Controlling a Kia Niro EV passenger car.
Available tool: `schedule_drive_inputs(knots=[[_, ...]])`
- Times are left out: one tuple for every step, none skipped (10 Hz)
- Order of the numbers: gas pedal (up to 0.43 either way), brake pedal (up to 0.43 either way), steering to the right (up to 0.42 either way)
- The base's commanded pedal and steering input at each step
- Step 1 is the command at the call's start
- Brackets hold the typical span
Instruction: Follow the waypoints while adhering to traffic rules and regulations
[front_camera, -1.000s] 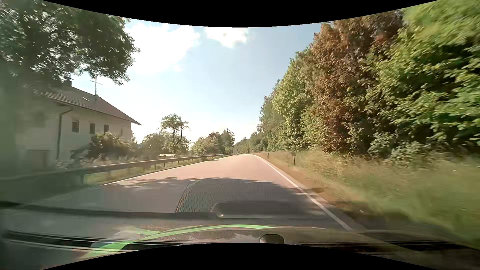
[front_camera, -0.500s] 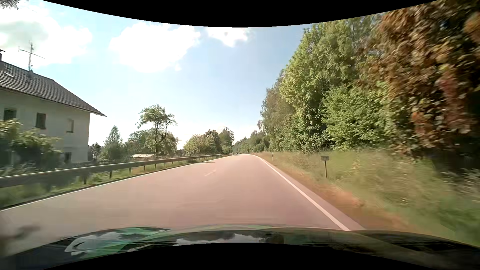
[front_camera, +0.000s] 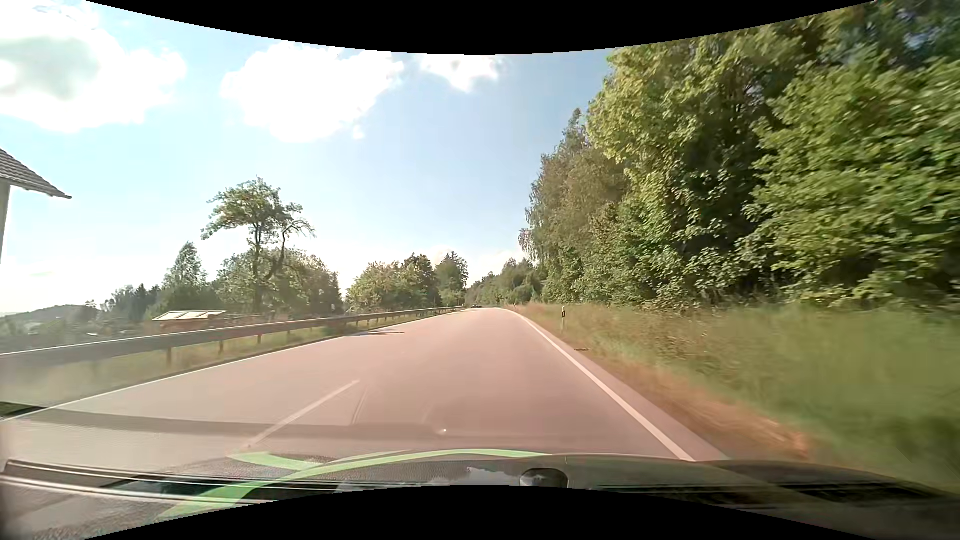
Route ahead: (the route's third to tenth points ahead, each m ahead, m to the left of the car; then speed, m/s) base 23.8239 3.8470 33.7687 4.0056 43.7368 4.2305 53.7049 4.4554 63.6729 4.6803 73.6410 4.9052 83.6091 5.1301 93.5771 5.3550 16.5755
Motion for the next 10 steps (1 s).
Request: schedule_drive_inputs(knots=[[0.409,0.000,-0.004],[0.409,0.000,-0.005],[0.398,0.000,-0.004],[0.398,0.000,-0.004],[0.398,0.000,-0.004],[0.398,0.000,-0.004],[0.398,0.000,-0.004],[0.398,0.000,-0.005],[0.398,0.000,-0.004],[0.398,0.000,-0.004]])
